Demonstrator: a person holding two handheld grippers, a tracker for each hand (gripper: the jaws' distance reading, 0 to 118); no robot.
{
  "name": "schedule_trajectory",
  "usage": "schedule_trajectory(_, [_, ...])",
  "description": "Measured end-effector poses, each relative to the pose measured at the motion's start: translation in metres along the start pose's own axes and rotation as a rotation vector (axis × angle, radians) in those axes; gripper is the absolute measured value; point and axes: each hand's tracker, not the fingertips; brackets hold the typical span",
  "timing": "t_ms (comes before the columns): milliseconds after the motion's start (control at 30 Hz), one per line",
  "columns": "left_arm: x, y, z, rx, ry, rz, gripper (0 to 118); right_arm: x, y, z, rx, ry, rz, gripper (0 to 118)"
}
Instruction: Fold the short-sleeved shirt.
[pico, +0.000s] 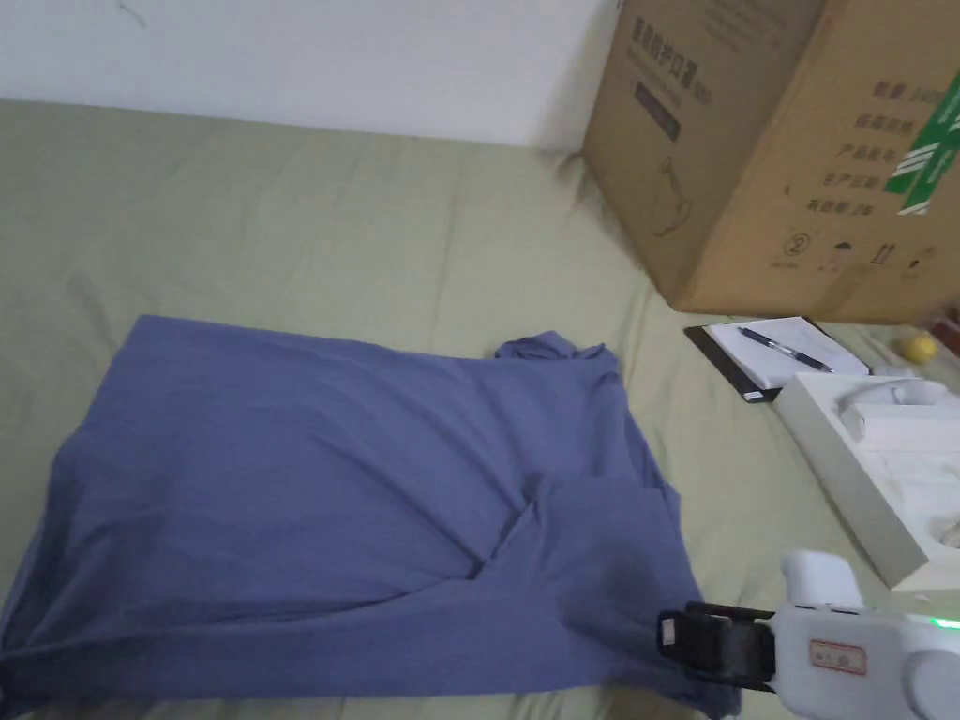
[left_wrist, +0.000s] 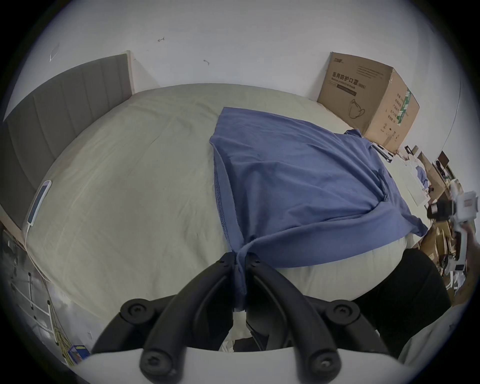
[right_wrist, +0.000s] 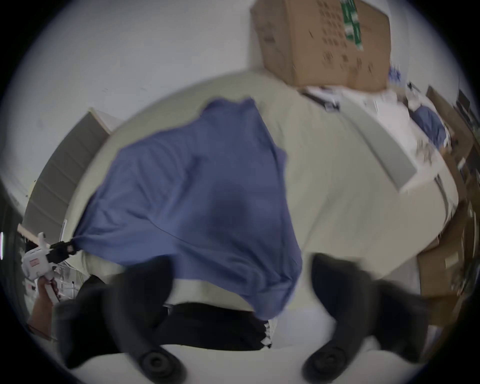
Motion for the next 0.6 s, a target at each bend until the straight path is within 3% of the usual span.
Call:
schedule_trajectory(133, [0.006, 0.001, 0.000, -0.014, 0.006, 0.006, 5, 0.012, -0.009, -0.029, -0.080, -0.068, -0.003, 107])
schedule_trajectory(233, [0.015, 0.001, 0.001, -0.034, 0.019, -0.013, 5, 0.005, -0.013, -0.037, -0.026, -0.078, 0.067, 102])
schedule_trajectory(367, [0.017, 0.003, 0.002, -0.044, 0.026, -0.022, 5, -0.012, -0.011, -0.036, 0.080, -0.096, 0.181, 84])
schedule_trajectory(433, [0.014, 0.005, 0.002, -0.049, 0.025, -0.012, 5, -0.018, -0.011, -0.034, 0.070, -0.062, 0.208, 49])
schedule_trajectory(467, [0.014, 0.006, 0.002, -0.052, 0.022, -0.003, 5, -0.020, -0.011, -0.036, 0.067, -0.061, 0.210, 14])
schedule_trajectory(600, [0.009, 0.008, 0.004, -0.052, 0.015, 0.040, 5, -0.028, -0.014, -0.028, 0.107, -0.078, 0.236, 10])
